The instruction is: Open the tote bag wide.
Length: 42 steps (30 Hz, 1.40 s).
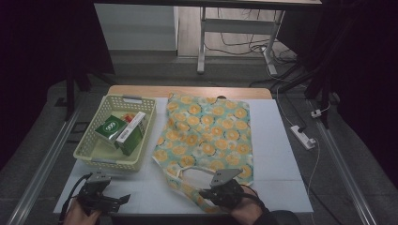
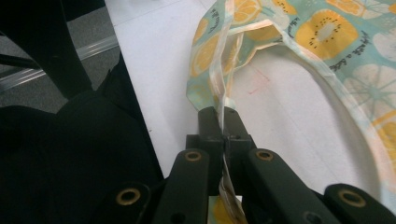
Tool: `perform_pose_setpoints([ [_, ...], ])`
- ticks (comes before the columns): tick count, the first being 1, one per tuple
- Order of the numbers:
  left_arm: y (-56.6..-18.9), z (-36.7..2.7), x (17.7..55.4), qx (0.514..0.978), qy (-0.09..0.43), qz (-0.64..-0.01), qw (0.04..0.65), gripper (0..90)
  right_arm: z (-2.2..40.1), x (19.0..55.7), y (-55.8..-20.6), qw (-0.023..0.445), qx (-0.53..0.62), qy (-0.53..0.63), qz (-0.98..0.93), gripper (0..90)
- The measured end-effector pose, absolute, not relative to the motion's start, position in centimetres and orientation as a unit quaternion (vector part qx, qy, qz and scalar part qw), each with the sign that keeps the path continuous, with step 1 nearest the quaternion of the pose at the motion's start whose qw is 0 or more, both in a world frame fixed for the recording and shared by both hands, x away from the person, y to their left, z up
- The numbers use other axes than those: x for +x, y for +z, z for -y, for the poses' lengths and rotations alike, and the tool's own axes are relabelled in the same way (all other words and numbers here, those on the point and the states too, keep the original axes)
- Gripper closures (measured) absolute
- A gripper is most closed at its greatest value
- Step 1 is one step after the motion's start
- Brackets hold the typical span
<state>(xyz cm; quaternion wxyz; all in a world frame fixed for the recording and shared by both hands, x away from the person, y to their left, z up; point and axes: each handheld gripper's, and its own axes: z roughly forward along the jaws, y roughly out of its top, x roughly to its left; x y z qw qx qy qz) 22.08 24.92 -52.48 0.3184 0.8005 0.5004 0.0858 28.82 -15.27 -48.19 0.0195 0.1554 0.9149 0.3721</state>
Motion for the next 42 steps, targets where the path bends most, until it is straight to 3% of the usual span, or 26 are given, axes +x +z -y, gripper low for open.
perform_pose_setpoints([
  [42,-52.4,-25.1,22.1,0.793,0.088,-0.504,0.329,0.0,16.2,40.6,-44.2,0.080,0.217,0.403,-0.886,89.2],
])
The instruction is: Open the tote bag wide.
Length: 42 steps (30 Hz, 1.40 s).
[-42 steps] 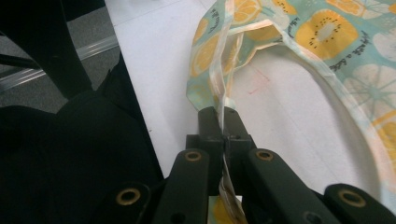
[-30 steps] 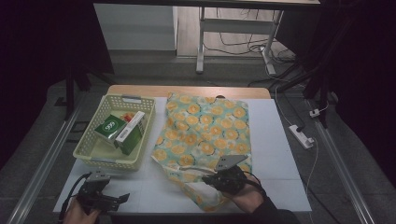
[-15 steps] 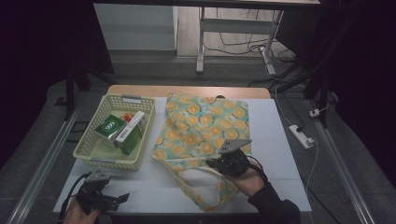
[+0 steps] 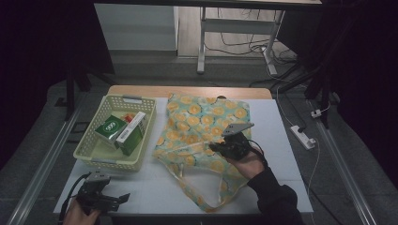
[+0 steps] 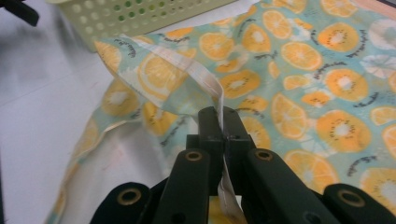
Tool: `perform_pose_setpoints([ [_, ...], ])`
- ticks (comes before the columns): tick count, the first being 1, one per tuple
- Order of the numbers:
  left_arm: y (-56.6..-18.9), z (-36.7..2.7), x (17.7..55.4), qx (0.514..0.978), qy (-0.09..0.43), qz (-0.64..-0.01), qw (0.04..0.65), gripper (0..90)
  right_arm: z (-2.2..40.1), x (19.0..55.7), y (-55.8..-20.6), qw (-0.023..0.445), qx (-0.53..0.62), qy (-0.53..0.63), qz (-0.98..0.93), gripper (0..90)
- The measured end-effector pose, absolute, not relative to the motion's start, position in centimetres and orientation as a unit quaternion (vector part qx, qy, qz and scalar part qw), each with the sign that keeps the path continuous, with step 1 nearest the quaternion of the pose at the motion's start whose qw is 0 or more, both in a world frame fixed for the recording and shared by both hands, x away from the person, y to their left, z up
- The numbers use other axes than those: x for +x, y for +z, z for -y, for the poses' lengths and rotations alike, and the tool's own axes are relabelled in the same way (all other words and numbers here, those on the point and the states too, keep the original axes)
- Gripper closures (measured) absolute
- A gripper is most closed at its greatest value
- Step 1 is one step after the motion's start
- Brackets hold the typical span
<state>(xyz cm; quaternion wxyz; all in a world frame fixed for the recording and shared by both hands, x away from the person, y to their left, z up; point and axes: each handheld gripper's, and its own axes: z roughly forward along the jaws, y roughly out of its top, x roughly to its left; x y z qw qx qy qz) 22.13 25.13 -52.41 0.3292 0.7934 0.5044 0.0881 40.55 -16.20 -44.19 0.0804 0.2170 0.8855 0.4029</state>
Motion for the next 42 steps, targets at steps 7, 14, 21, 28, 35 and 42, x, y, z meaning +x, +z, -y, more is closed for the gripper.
perform_pose_setpoints([
  [7,-52.4,-25.1,22.2,0.792,0.099,-0.502,0.333,0.0,16.0,42.2,-43.7,0.084,0.223,0.399,-0.886,89.2],
  [14,-52.4,-25.2,22.3,0.793,0.098,-0.501,0.332,0.0,15.9,44.0,-43.3,0.097,0.229,0.399,-0.883,89.2],
  [21,-52.4,-25.1,22.3,0.794,0.097,-0.500,0.331,0.0,15.6,45.7,-42.8,0.109,0.234,0.395,-0.881,89.2],
  [28,-52.4,-25.1,22.3,0.796,0.097,-0.499,0.329,0.0,15.7,47.5,-42.7,0.120,0.243,0.397,-0.877,89.2],
  [35,-52.5,-25.1,22.3,0.796,0.096,-0.499,0.329,0.0,15.7,49.3,-43.5,0.124,0.258,0.393,-0.874,89.2],
  [42,-52.5,-25.1,22.3,0.795,0.095,-0.499,0.331,0.0,15.5,50.9,-44.9,0.125,0.271,0.386,-0.873,89.1],
])
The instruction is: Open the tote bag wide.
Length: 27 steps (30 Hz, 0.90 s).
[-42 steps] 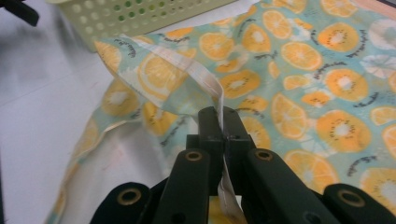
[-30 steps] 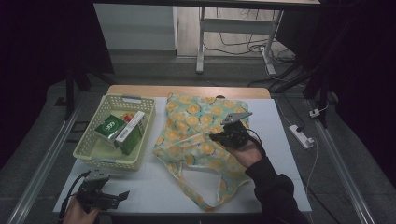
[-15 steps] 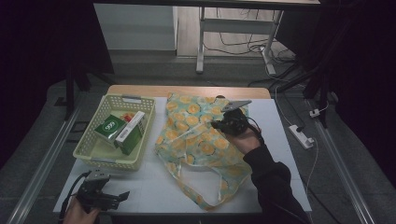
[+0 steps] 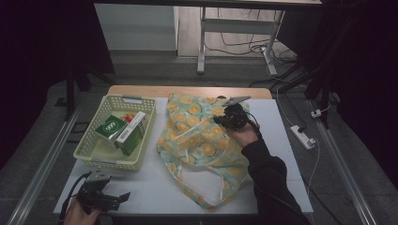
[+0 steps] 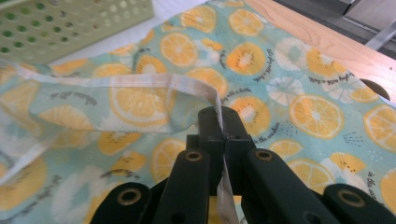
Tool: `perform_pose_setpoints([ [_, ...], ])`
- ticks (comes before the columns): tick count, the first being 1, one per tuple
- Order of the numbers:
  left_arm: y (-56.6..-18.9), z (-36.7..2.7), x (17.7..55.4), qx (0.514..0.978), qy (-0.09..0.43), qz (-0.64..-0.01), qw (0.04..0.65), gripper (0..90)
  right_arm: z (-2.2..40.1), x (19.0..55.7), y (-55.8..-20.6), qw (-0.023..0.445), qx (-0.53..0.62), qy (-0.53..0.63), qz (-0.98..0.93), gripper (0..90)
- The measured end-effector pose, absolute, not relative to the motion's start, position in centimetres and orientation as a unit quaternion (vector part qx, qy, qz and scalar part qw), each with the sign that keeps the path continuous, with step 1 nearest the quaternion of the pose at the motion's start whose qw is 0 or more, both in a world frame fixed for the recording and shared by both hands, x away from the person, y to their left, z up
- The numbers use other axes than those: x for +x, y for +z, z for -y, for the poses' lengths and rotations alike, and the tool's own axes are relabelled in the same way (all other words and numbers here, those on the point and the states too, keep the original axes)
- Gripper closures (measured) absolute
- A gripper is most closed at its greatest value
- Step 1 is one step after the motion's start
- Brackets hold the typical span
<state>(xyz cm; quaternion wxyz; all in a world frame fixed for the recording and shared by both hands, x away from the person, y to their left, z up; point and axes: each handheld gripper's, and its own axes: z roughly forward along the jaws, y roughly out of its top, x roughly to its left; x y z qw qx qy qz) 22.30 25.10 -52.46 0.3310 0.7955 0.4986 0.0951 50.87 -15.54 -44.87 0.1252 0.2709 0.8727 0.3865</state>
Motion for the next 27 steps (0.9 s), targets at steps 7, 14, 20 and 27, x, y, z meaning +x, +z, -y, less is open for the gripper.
perform_pose_setpoints([
  [7,-52.5,-25.1,22.3,0.796,0.096,-0.498,0.329,0.0,15.7,51.9,-47.3,0.121,0.279,0.378,-0.875,89.0],
  [14,-52.5,-25.1,22.3,0.796,0.095,-0.499,0.330,0.0,15.9,52.5,-49.8,0.120,0.287,0.360,-0.879,88.8],
  [20,-52.5,-25.1,22.3,0.797,0.096,-0.497,0.329,0.0,16.1,52.7,-50.9,0.116,0.291,0.342,-0.886,87.6],
  [27,-52.5,-25.0,22.3,0.797,0.096,-0.498,0.327,0.0,16.2,52.8,-51.6,0.113,0.294,0.327,-0.891,78.6],
])
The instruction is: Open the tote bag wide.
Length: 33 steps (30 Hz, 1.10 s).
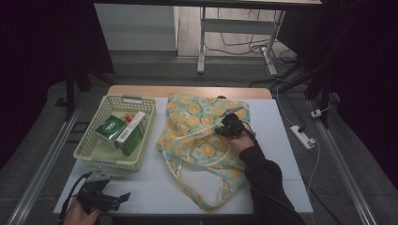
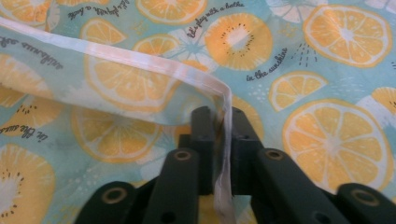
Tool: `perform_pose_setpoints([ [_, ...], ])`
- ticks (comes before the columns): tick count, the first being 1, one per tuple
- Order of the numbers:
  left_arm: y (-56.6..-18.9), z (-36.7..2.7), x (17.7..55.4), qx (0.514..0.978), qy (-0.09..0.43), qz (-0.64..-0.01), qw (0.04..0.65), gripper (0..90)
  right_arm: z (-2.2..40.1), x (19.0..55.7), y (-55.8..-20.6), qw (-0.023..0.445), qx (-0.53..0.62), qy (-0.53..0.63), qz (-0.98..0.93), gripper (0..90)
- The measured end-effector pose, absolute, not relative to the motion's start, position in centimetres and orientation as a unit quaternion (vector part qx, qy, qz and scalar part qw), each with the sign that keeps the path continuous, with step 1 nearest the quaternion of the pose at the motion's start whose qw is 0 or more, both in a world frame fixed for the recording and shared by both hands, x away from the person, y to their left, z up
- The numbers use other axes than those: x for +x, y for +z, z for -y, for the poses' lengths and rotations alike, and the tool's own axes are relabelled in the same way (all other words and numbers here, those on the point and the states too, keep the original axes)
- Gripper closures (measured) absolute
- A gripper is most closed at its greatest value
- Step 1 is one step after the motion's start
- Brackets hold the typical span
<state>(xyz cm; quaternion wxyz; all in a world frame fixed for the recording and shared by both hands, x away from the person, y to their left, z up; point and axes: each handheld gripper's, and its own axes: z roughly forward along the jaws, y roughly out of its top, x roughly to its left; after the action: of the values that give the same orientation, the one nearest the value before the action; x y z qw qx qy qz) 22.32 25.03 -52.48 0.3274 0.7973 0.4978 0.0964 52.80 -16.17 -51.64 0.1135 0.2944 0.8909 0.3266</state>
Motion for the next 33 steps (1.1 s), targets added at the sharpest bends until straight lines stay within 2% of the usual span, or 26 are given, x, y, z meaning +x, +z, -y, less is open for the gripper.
perform_pose_setpoints([
  [5,-52.5,-25.0,22.3,0.797,0.097,-0.498,0.327,0.0,16.7,52.7,-50.5,0.116,0.311,0.349,-0.876,63.0],
  [11,-52.5,-25.0,22.3,0.797,0.097,-0.499,0.327,0.0,17.5,52.1,-49.0,0.108,0.321,0.375,-0.863,49.7],
  [24,-52.5,-25.0,22.3,0.797,0.098,-0.499,0.326,0.0,17.8,49.9,-47.1,0.100,0.302,0.391,-0.864,33.9],
  [33,-52.5,-24.9,22.3,0.797,0.098,-0.499,0.326,0.0,18.1,48.8,-46.8,0.083,0.294,0.397,-0.866,19.7],
])
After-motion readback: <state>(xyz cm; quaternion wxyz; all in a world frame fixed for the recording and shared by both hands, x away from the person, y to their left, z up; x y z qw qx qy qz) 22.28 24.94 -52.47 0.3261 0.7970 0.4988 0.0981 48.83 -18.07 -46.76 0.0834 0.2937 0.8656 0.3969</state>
